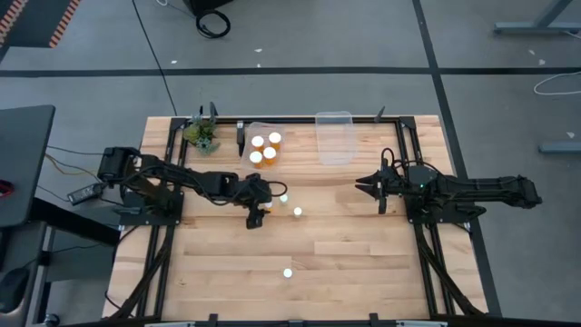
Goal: Pick and place medicine bottles into bin by pill shape (circle, oval)
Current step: Put the small orange pill bottle into the right transparent bin
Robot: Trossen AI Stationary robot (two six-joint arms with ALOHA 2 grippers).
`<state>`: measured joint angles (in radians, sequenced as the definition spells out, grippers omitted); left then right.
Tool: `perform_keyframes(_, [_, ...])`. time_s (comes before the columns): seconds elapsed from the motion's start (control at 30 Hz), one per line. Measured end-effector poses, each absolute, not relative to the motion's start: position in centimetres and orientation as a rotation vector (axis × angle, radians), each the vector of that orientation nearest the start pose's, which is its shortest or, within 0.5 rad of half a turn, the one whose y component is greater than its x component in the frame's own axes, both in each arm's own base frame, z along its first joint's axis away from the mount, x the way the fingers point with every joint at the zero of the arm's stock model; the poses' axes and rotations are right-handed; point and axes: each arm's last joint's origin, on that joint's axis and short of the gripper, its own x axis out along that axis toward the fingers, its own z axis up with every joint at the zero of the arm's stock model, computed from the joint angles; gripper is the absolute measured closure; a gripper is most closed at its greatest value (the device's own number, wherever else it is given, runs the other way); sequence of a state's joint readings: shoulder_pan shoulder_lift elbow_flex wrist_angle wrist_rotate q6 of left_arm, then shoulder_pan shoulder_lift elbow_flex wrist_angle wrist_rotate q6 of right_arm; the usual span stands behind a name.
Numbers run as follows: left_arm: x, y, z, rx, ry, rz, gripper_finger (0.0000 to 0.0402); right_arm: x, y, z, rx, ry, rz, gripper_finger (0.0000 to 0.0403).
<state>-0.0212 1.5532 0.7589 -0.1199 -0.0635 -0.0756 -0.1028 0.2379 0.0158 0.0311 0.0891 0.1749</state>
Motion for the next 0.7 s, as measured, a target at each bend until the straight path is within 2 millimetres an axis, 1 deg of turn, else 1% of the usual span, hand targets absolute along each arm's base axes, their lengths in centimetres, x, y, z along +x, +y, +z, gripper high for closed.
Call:
perform_keyframes(0.3, [28.88,-0.42,15.82,-0.032,0.912,0.075,0.0213,10.96,-1.39,15.19,0.175,0.174,-0.207,0.0308])
perform_keyframes(0.7, [28.87,-0.4,15.82,-0.015,0.913,0.071,0.0251,10.96,-1.39,15.2,0.175,0.174,-0.207,0.0308])
